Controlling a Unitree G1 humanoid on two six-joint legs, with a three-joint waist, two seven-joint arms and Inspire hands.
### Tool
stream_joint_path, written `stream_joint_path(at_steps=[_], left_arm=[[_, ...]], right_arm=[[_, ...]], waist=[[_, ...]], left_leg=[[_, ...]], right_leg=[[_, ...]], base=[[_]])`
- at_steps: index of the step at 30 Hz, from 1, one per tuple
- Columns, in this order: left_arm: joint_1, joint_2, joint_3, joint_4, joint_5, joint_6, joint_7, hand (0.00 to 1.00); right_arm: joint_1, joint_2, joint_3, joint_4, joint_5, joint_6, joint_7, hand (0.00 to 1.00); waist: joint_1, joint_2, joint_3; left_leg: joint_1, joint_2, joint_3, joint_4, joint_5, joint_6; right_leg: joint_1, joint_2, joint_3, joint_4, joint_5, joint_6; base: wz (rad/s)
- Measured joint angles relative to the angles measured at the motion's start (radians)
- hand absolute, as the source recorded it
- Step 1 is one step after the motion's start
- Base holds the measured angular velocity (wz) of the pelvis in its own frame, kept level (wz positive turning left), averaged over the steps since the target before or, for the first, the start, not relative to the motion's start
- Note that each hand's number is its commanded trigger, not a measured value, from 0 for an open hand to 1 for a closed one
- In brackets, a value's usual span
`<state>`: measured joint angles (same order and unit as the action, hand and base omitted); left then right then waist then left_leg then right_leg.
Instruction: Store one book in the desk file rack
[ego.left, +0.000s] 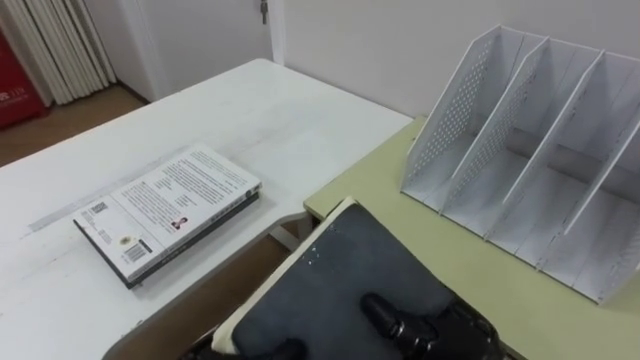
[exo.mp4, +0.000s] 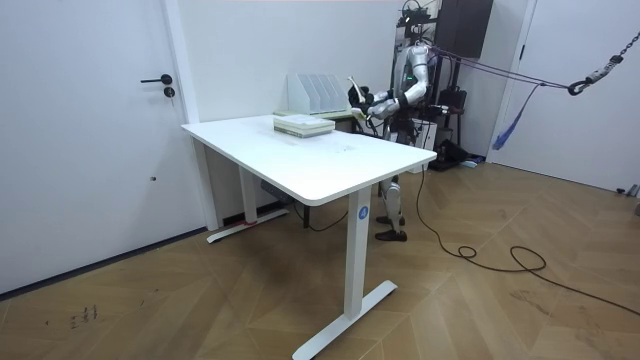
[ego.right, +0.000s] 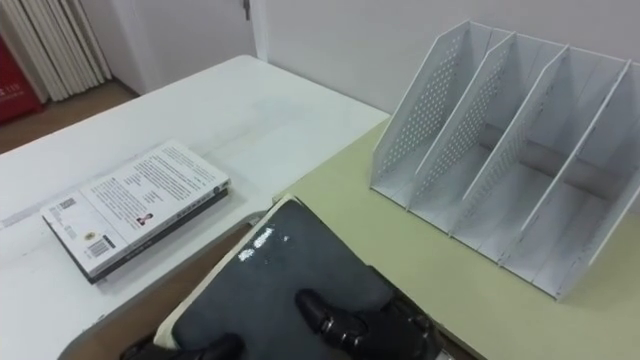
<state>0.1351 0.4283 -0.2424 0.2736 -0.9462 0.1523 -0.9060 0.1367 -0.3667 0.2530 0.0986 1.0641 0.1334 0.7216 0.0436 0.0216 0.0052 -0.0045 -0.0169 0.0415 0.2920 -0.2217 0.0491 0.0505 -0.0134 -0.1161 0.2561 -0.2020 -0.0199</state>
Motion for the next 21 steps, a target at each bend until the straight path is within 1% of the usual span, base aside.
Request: stream_joint_path(at_steps=[5, 11, 12, 13, 14, 18, 19, 21], left_arm=[[0.0, -0.017, -0.003, 0.001, -0.003, 0.0, -0.009, 1.0], [0.0, -0.02, -0.005, 0.001, -0.003, 0.004, -0.009, 1.0], [0.0, -0.021, -0.005, 0.001, -0.003, 0.006, -0.008, 0.72], [0.0, -0.021, -0.005, 0.001, -0.003, 0.008, -0.008, 0.38], [0.0, -0.021, -0.005, 0.001, -0.004, 0.008, -0.008, 0.0], [0.0, -0.021, -0.005, 0.001, -0.003, 0.008, -0.005, 0.0], [0.0, -0.021, -0.005, 0.001, -0.002, 0.008, -0.001, 0.0], [0.001, -0.021, -0.005, 0.011, 0.012, 0.008, 0.005, 0.0]], right_arm=[[0.0, 0.01, 0.002, 0.0, 0.0, -0.001, 0.0, 1.0], [0.0, 0.01, 0.002, 0.0, -0.001, -0.001, -0.008, 1.0], [0.0, 0.01, 0.002, 0.0, -0.001, -0.001, -0.008, 1.0], [0.0, 0.01, 0.002, 0.0, -0.001, -0.001, -0.009, 1.0], [0.0, 0.01, 0.002, 0.0, 0.0, -0.001, -0.009, 1.0], [0.0, 0.011, 0.002, 0.0, 0.001, -0.001, -0.013, 1.0], [-0.001, 0.011, 0.002, 0.0, -0.001, -0.005, -0.02, 1.0], [-0.001, 0.01, -0.012, 0.0, -0.016, -0.01, -0.035, 1.0]], waist=[[-0.003, -0.001, 0.0006], [-0.003, -0.004, 0.0022], [-0.003, -0.004, 0.0024], [-0.002, -0.006, 0.003], [-0.001, -0.006, 0.0033], [0.002, -0.012, 0.003], [0.008, -0.015, 0.0036], [0.01, -0.017, 0.0029]], left_leg=[[0.0, 0.0, 0.001, 0.0, 0.0, 0.0], [-0.001, 0.0, 0.0, 0.0, 0.0, 0.0], [-0.001, 0.0, 0.0, 0.0, 0.0, 0.0], [-0.001, 0.0, 0.001, 0.0, 0.0, -0.001], [-0.001, 0.0, 0.001, 0.0, 0.0, -0.001], [0.005, 0.0, 0.0, -0.002, 0.0, -0.001], [0.009, 0.002, 0.001, -0.001, 0.0, -0.001], [0.009, 0.002, 0.003, 0.0, 0.0, -0.001]], right_leg=[[0.001, -0.002, -0.003, 0.0, 0.0, -0.001], [0.001, -0.002, -0.003, 0.0, -0.003, -0.001], [0.001, -0.002, -0.003, 0.0, -0.003, -0.001], [0.001, -0.002, -0.004, 0.0, -0.003, -0.001], [0.001, -0.002, -0.006, 0.0, -0.004, -0.001], [0.001, -0.002, -0.012, 0.0, -0.004, -0.002], [0.001, -0.002, -0.01, 0.001, -0.004, -0.002], [0.002, -0.002, -0.009, 0.0, -0.004, -0.002]], base=[[0.0], [0.0], [0.0], [0.0], [0.0], [-0.01], [-0.06], [-0.03]])
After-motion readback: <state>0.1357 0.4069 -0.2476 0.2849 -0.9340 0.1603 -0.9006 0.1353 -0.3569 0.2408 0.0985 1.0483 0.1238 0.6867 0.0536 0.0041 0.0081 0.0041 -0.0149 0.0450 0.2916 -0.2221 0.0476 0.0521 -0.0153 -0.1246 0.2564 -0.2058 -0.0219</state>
